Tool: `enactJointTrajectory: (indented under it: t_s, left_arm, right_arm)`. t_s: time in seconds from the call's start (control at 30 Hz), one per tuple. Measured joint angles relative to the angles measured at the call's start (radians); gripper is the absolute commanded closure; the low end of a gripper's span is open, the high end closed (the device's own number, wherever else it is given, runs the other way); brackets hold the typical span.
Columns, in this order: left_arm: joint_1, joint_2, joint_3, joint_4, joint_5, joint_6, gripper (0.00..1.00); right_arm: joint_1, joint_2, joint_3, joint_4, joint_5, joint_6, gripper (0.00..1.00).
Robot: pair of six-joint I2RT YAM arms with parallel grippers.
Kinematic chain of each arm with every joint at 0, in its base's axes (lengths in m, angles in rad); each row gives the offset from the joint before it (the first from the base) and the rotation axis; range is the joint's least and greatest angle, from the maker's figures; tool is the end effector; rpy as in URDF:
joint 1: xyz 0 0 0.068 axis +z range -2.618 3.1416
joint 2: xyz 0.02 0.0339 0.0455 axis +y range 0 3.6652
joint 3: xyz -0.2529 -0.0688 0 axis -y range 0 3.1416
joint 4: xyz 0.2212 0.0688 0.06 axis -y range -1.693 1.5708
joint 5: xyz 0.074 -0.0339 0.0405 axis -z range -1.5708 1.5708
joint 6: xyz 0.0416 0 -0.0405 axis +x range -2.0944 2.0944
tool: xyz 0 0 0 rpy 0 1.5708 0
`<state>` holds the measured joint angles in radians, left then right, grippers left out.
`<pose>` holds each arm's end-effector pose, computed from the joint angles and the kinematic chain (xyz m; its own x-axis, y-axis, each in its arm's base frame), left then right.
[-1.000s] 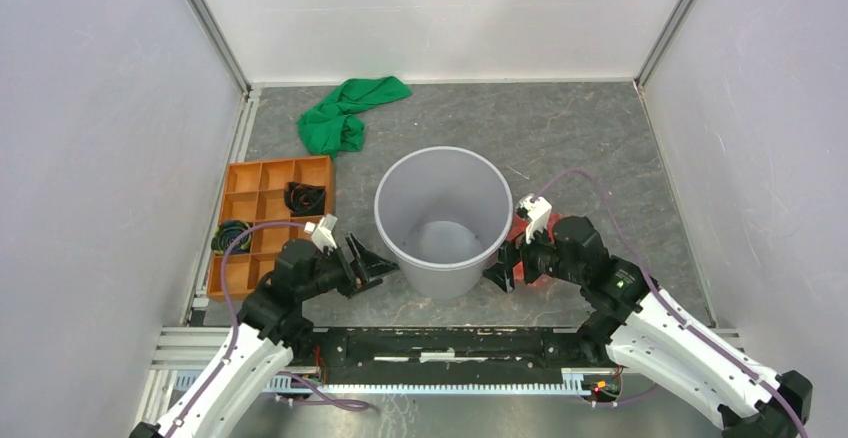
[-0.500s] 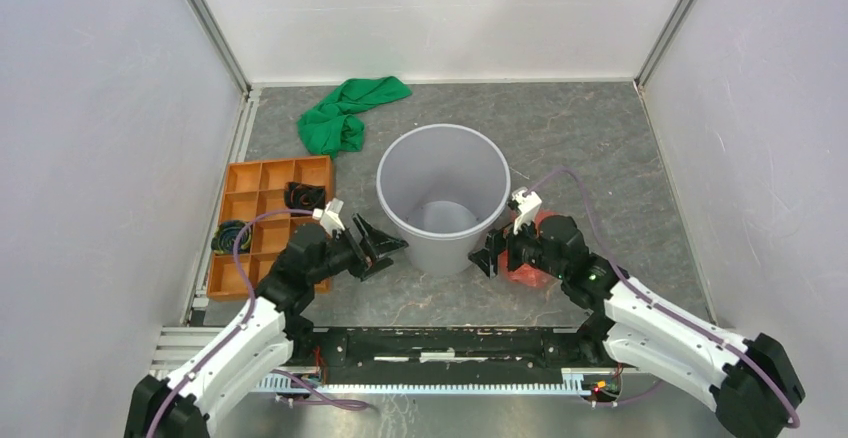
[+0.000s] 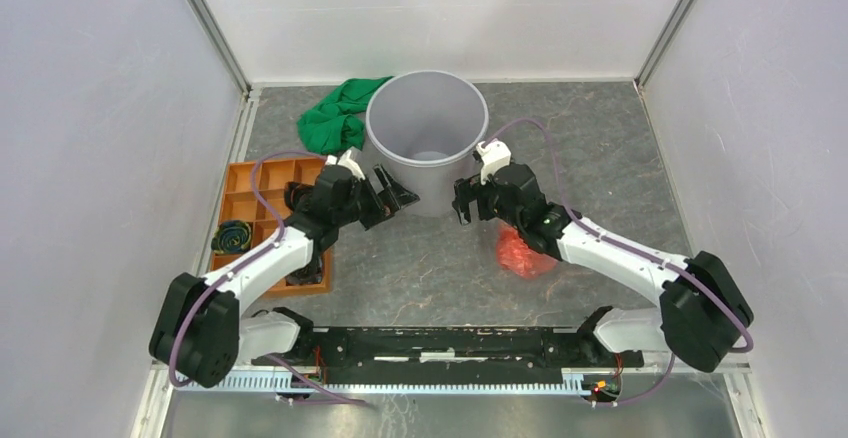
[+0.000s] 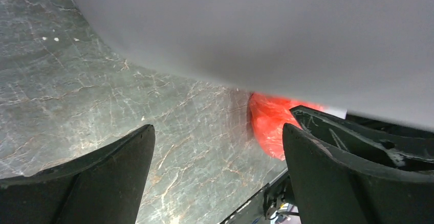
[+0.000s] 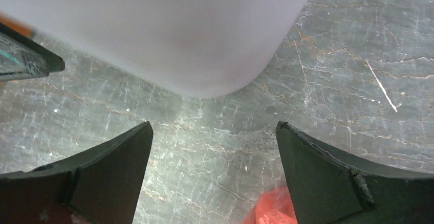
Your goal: Put the trash bags into the trash bin
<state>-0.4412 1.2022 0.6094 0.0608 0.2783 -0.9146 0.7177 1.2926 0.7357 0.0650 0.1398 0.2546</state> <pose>0.2158 -0.1146 0.2178 -0.7748 -0.4766 -0.4154 0.0177 0.6404 -0.7678 0.2084 0.1742 0.2363 -0.4850 -0.0924 -0.8696 -0.4511 0.8783 0.1583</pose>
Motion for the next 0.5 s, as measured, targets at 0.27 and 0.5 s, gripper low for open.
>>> enactJointTrajectory:
  t_s: [0.27, 0.5]
  left_arm:
    - [0.003, -0.206, -0.156, -0.050, 0.040, 0.023, 0.00]
    - [0.002, -0.558, -0.284, -0.137, 0.151, -0.015, 0.00]
  right_arm:
    - [0.002, -0.239, -0.126, -0.198, 0.017, -0.090, 0.02]
    - [0.001, -0.508, -0.153, -0.459, 0.220, -0.128, 0.02]
